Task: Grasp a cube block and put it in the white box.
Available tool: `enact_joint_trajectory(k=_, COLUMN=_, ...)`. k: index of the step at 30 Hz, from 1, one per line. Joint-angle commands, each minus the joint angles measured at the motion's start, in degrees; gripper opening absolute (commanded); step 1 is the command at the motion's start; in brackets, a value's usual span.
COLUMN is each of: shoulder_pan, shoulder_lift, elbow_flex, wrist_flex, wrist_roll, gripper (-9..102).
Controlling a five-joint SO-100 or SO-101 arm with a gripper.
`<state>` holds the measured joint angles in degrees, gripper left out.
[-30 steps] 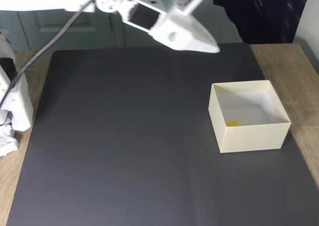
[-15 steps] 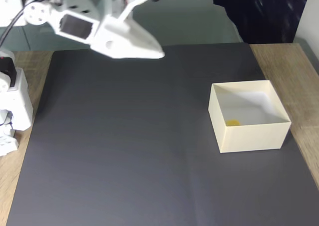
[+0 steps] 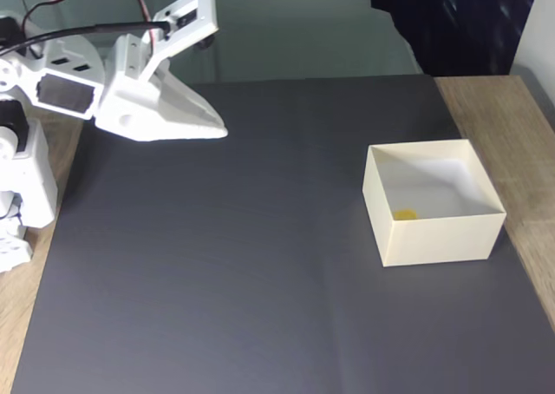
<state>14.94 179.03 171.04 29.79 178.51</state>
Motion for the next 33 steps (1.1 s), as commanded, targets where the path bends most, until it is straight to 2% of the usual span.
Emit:
enact_joint_trajectory(k=1, shoulder_pan=0.4, shoulder_lift=5.5, elbow_flex=1.1, wrist_flex=3.1, wrist_roll=-0.5, gripper=0)
enact_joint_trajectory(k=4, shoulder_pan=0.4, shoulder_lift=8.7, elbow_flex=2.5, wrist_flex=6.4, wrist_roll=-0.3, gripper=0)
enact_joint_trajectory(k=10, shoulder_pan=0.5, shoulder_lift=8.7, elbow_flex=3.2, wrist_flex=7.6, wrist_roll=-0.2, gripper=0)
enact_joint_trajectory(k=18, shoulder_pan=0.1, shoulder_lift=8.8, elbow_flex=4.4, wrist_flex=18.5, wrist_roll=-2.1, gripper=0)
enact_joint_trajectory(k=33, shoulder_pan=-3.3, shoulder_lift=8.9, elbow_flex=6.9, wrist_flex=32.3, wrist_roll=-9.7, gripper=0)
